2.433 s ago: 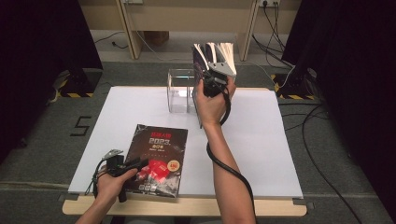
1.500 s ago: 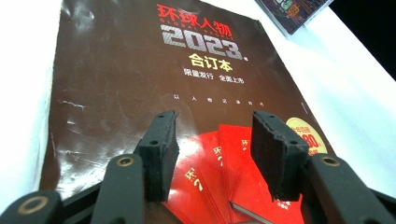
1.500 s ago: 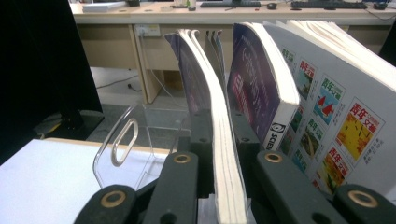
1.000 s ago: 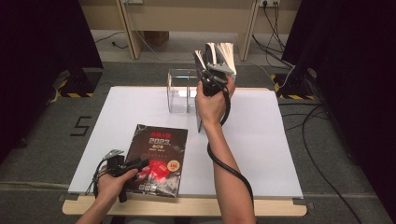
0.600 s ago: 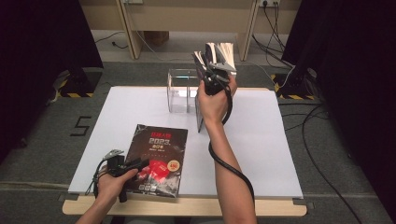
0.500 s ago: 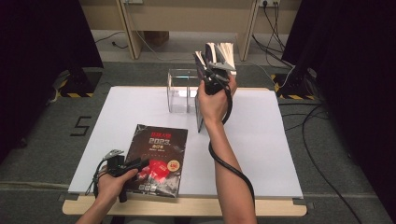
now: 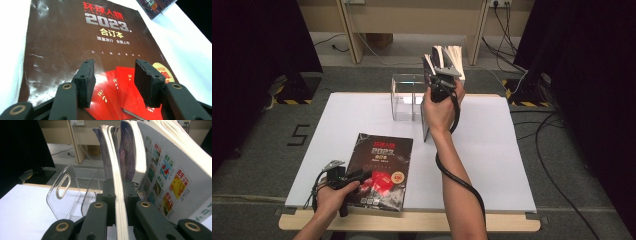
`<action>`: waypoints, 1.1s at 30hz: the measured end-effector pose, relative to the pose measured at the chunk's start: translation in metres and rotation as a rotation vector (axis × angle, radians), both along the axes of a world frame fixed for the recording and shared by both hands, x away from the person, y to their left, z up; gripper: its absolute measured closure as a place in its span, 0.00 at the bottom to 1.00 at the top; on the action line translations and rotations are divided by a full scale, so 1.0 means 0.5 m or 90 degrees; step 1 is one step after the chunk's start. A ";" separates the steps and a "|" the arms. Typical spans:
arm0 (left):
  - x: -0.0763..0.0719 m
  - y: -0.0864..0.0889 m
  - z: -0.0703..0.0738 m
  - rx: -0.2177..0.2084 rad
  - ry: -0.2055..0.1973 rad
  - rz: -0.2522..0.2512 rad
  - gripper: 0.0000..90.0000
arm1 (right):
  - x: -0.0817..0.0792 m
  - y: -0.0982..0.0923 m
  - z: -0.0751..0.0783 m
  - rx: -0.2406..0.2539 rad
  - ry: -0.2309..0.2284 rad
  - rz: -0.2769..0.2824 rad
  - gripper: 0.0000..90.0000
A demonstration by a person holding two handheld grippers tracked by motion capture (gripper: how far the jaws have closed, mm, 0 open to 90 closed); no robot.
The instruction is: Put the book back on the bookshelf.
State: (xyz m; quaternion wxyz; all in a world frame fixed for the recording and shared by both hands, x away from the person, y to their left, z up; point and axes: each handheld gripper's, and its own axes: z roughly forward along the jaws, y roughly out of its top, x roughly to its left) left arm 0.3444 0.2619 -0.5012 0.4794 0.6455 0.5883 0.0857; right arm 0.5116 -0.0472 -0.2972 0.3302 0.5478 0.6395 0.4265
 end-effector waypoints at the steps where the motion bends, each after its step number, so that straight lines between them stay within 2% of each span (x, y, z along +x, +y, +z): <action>1: 0.000 0.000 0.000 0.000 0.000 0.000 0.56 | 0.000 -0.001 -0.001 -0.002 -0.003 0.002 0.94; 9: 0.001 0.001 0.000 -0.003 -0.001 0.002 0.56 | -0.001 0.006 0.001 0.004 -0.027 0.013 0.94; 20: 0.001 0.004 0.001 -0.003 -0.002 0.002 0.56 | 0.020 0.021 0.022 -0.001 -0.067 -0.002 0.94; 33: 0.002 0.004 0.000 -0.004 -0.002 0.001 0.56 | 0.058 0.024 0.024 0.007 -0.054 -0.014 0.94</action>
